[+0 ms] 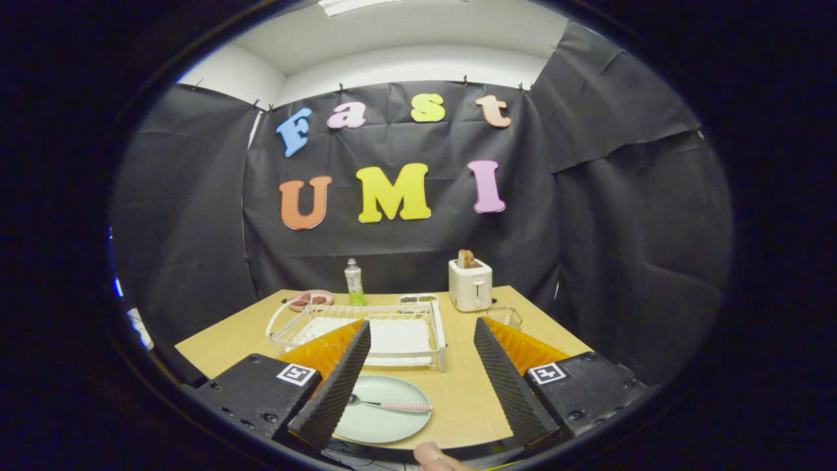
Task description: Take the plate from the dish rack, then take the spoon from the basket and place it into the plate.
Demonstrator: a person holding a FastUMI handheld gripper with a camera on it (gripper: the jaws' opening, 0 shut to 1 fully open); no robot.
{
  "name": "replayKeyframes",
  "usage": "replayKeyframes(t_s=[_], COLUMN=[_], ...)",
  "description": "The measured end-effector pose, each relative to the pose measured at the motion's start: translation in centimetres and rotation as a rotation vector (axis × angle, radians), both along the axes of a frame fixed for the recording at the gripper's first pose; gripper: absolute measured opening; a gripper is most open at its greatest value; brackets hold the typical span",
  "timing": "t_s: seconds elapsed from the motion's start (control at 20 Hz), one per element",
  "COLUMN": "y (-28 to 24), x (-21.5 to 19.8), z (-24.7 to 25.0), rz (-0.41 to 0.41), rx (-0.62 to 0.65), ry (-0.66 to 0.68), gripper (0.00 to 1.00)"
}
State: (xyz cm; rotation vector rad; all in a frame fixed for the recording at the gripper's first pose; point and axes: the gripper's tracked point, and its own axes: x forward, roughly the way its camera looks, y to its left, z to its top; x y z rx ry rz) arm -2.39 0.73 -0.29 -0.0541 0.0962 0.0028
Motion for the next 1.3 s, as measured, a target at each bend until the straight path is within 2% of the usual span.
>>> replayKeyframes(t_s=[0.2, 0.55, 0.8, 1.3], y=[-1.0, -0.8, -0.2, 0.3], x=[-2.2, -4.3, -3.9, -4.1], z=[2.8, 4.4, 3.3, 3.5], rz=[-0.028, 0.008, 0.021, 0.03], rx=[-0.044, 0.018, 0.03, 0.014], ry=[-0.079, -0.157, -0.12, -0.129], gripper=[1.0, 1.0, 1.0, 1.0])
